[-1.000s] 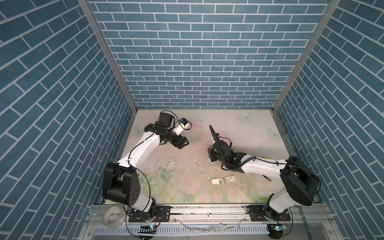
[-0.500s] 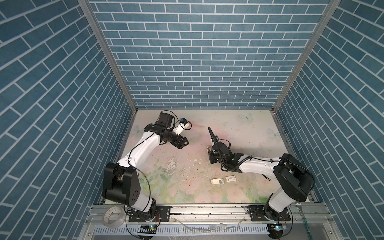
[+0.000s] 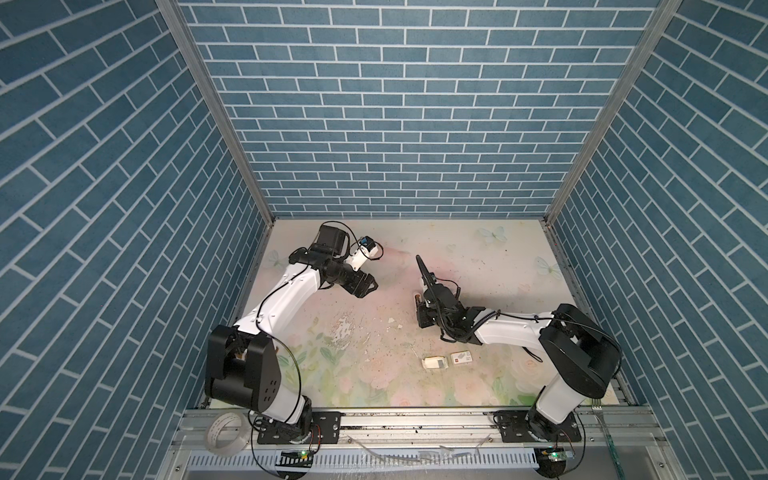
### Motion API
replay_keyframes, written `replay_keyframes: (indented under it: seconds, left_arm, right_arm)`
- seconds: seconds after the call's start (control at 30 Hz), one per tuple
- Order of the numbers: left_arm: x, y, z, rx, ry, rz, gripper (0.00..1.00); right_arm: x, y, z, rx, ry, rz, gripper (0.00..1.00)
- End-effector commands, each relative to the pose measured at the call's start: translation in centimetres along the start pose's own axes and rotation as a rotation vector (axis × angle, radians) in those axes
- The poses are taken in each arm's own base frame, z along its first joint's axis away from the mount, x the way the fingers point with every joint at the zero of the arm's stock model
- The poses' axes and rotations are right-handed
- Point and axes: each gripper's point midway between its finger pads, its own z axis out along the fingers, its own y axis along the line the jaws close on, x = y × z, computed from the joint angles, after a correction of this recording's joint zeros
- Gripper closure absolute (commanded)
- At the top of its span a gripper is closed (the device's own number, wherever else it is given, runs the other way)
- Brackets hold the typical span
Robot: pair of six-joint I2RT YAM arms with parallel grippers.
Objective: Load the staples into the stapler
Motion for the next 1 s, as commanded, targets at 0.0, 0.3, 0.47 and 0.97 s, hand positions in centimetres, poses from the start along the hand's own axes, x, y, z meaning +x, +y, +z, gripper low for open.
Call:
replay_keyframes:
  seconds: [0.0,0.3,0.47,0.97]
  left_arm:
    - [0.5,-0.1,0.0,0.011,0.001,0.005,0.2]
    - [0.5,-0.1,0.0,0.011,0.003,0.003,0.2]
    - [0.5,0.0,0.0,0.01,0.001,0.006,0.2]
    - [0.6,0.0,0.1,0.008,0.005,0.005,0.2]
  right_arm:
    - [1.3,-0.6,0.6,0.01,0.029,0.026,0.88]
    - [2.0,-0.9,0.8,0.019,0.043,0.025,0.88]
    - [2.2,-1.1,0.9,0.024,0.048,0.026,0.88]
    - [2.6,-1.3,0.8,0.03,0.059,0.026,0.88]
